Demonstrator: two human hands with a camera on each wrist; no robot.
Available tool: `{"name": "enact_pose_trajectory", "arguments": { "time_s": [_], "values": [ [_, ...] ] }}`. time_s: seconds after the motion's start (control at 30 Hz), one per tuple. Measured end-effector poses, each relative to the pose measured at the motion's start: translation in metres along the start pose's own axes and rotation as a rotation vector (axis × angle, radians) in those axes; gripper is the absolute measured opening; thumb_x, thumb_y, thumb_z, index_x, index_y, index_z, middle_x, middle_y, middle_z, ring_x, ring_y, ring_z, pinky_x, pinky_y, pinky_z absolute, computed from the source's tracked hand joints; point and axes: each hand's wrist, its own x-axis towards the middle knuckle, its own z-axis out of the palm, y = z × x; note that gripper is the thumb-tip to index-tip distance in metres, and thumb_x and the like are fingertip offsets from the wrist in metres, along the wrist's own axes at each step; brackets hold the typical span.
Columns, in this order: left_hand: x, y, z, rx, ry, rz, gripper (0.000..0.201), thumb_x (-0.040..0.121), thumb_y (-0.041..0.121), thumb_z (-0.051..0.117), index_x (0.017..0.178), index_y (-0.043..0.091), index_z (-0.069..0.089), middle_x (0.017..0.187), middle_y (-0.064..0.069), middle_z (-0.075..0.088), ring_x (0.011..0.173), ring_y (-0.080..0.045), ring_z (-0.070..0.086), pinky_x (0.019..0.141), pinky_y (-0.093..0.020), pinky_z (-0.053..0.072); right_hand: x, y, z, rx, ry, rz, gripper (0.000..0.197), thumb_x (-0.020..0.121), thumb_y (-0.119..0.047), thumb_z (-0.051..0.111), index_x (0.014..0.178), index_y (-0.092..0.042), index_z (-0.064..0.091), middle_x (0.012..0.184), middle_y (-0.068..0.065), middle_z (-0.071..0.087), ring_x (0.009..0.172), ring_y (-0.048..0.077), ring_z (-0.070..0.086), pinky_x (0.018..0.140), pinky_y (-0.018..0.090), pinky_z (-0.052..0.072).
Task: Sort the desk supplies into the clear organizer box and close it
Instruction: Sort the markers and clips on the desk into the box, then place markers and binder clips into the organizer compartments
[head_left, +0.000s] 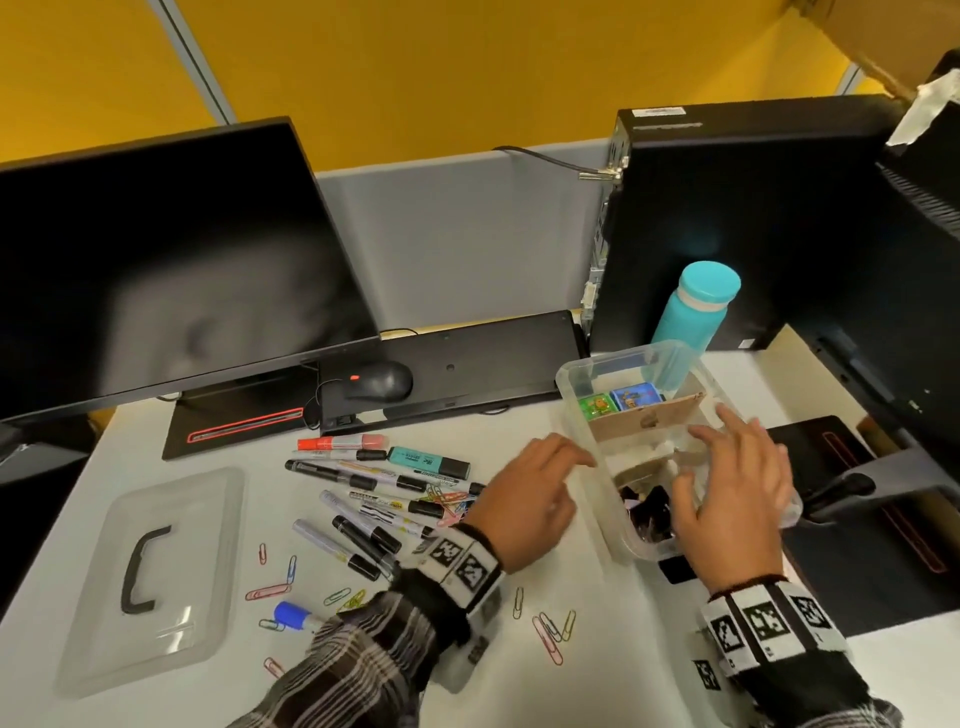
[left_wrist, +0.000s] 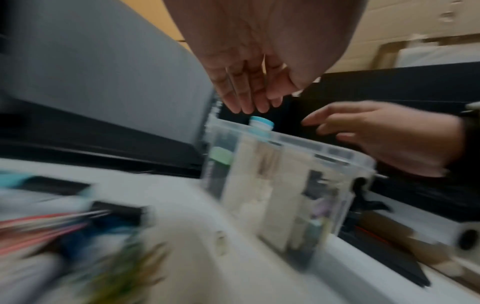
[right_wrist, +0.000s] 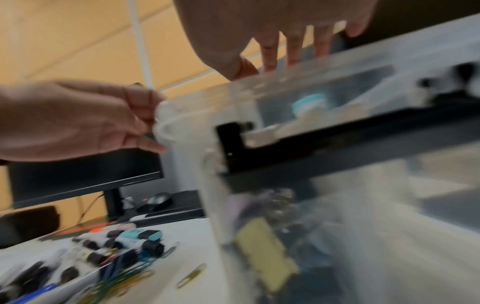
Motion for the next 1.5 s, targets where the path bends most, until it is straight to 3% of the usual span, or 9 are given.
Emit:
{"name": "enact_pose_trajectory", "arguments": {
  "time_s": [0.17,0.4,0.53,0.77,0.87,0.97,1.13,1.27,1.5],
  "values": [
    [-0.072,-0.096,-0.033,0.188,-0.053,-0.279,0.023,0.088,0.009,0.048,0.098,0.025,0.062,0.112,0.009,0.049,0.107,-0.009,0.042,0.099,-0.033,0.042,-0.021,-0.066,0.030,0.120,-0.119,-0.433,0.025,0.082,-0.016,0.057,0.107,-0.021,0.058,0.129,0.001,0.048,0.126,0.021,0.036,0.102,0.035,0.035],
    [-0.143,-0.147,-0.048,0.250,-0.196,-0.336,0.027,0.084,0.011,0.054,0.099,0.027,0.069,0.117,0.006,0.053,0.111,-0.016,0.043,0.096,-0.033,0.041,-0.053,-0.099,0.124,-0.034,-0.749,-0.825,0.028,0.075,-0.008,0.063,0.101,-0.016,0.065,0.106,0.003,0.061,0.097,0.023,0.057,0.070,0.036,0.053],
    [-0.147,-0.150,-0.041,0.288,-0.170,-0.275,0.027,0.084,0.016,0.058,0.108,0.024,0.066,0.120,0.003,0.054,0.112,-0.018,0.044,0.094,-0.027,0.038,-0.059,-0.113,0.143,-0.227,-0.761,-0.890,0.033,0.058,-0.018,0.082,0.088,-0.024,0.068,0.101,-0.001,0.064,0.090,0.020,0.062,0.059,0.030,0.054],
    [-0.136,-0.155,-0.036,0.449,-0.219,-0.151,0.013,0.076,0.028,0.069,0.089,0.026,0.066,0.099,0.004,0.058,0.093,-0.017,0.052,0.073,-0.030,0.049,-0.054,-0.123,0.141,-0.253,-0.673,-0.884,0.038,0.054,-0.029,0.084,0.088,-0.029,0.068,0.103,-0.005,0.066,0.096,0.019,0.064,0.080,0.030,0.054],
    [-0.132,-0.156,-0.035,0.472,-0.276,-0.102,0.016,0.083,0.028,0.060,0.097,0.022,0.062,0.105,0.002,0.055,0.098,-0.020,0.051,0.076,-0.032,0.048,-0.059,-0.127,0.135,-0.159,-0.522,-0.938,0.024,0.071,-0.026,0.061,0.095,-0.026,0.062,0.100,-0.007,0.064,0.096,0.017,0.062,0.095,0.031,0.041],
    [-0.128,-0.151,-0.047,0.339,-0.219,-0.117,0.023,0.093,0.029,0.046,0.111,0.018,0.054,0.115,0.002,0.050,0.107,-0.017,0.042,0.091,-0.030,0.040,-0.072,-0.132,0.129,-0.145,-0.481,-1.023,0.026,0.075,-0.026,0.045,0.098,-0.025,0.055,0.095,-0.006,0.060,0.090,0.018,0.055,0.088,0.029,0.034],
    [-0.132,-0.140,-0.083,0.069,-0.038,-0.247,0.014,0.096,0.028,0.046,0.109,0.022,0.046,0.102,0.004,0.056,0.088,-0.012,0.052,0.078,-0.029,0.046,-0.092,-0.140,0.135,-0.201,-0.714,-1.062,0.051,0.056,-0.037,0.075,0.102,-0.034,0.053,0.096,-0.009,0.056,0.087,0.015,0.054,0.075,0.028,0.048],
    [-0.151,-0.143,-0.083,0.035,-0.118,-0.313,0.012,0.097,0.027,0.040,0.108,0.021,0.040,0.087,0.001,0.053,0.068,-0.018,0.052,0.062,-0.035,0.045,-0.099,-0.139,0.146,-0.282,-0.771,-1.093,0.040,0.062,-0.035,0.074,0.097,-0.038,0.055,0.093,-0.009,0.059,0.084,0.014,0.056,0.069,0.025,0.049],
    [-0.191,-0.160,-0.069,0.203,-0.452,-0.328,0.049,0.082,0.052,0.057,0.119,0.021,0.049,0.110,0.004,0.048,0.097,-0.016,0.054,0.081,-0.030,0.046,-0.094,-0.138,0.149,-0.252,-0.705,-1.012,0.049,0.058,-0.028,0.080,0.098,-0.035,0.053,0.092,-0.007,0.059,0.082,0.016,0.057,0.066,0.028,0.051]
  ]
}}
